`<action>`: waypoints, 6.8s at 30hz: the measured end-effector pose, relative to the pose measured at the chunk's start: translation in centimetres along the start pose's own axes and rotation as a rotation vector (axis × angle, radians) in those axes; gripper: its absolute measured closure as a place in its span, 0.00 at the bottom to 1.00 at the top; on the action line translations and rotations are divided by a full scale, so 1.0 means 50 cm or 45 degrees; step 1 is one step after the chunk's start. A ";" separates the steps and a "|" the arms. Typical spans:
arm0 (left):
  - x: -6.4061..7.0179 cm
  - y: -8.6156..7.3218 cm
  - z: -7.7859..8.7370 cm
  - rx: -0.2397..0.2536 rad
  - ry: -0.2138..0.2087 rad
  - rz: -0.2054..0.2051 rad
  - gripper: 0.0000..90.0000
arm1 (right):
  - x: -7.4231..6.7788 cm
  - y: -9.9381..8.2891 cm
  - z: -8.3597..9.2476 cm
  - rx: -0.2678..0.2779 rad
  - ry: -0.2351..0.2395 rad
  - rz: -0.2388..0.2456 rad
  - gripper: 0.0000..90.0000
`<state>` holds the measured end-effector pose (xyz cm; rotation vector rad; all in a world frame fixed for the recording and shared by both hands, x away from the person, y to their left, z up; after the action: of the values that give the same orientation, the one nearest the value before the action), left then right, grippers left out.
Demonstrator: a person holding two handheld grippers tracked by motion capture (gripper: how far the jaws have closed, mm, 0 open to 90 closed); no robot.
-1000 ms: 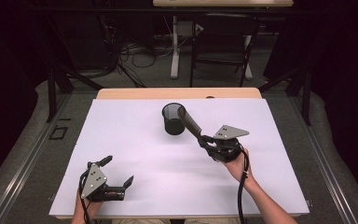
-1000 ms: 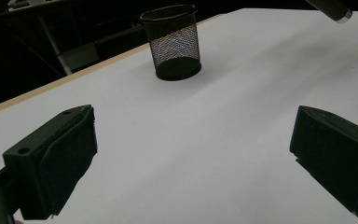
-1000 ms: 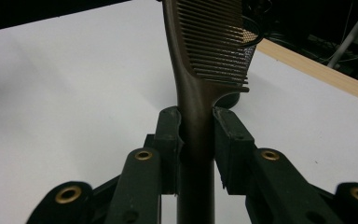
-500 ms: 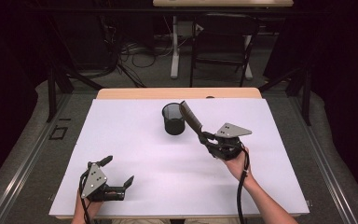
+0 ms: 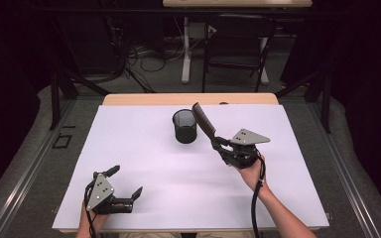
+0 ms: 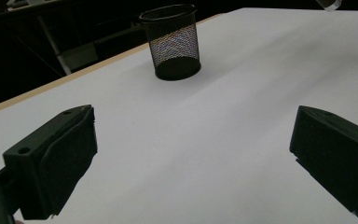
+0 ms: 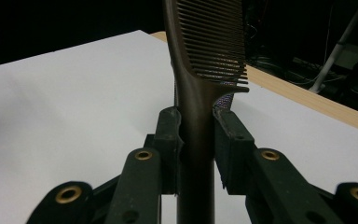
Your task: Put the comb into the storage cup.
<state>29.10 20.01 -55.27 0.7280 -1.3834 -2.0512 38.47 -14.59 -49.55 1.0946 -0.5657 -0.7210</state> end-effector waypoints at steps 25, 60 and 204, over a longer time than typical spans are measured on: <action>-0.004 -0.001 0.002 0.005 0.012 0.015 0.01 | 0.007 0.028 -0.026 0.058 -0.001 -0.034 0.81; -0.006 -0.001 0.003 0.006 0.012 0.018 0.01 | 0.015 0.087 -0.084 0.174 -0.026 -0.054 0.81; -0.002 0.000 0.003 0.009 0.000 0.012 0.01 | 0.036 0.189 -0.285 0.402 -0.054 -0.069 0.81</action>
<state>29.08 20.19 -55.21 0.7235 -1.3924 -2.0396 52.23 -4.96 -45.80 1.3939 -0.7045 -0.7187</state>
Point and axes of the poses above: each handheld gripper's, and its own axes: z roughly backward along the jaws, y roughly out of its top, x roughly to its right, the point moved 5 cm from there along -z, roughly forward along the jaws, and after that the axes turned 4 degrees about -y, right-handed, at the moved point
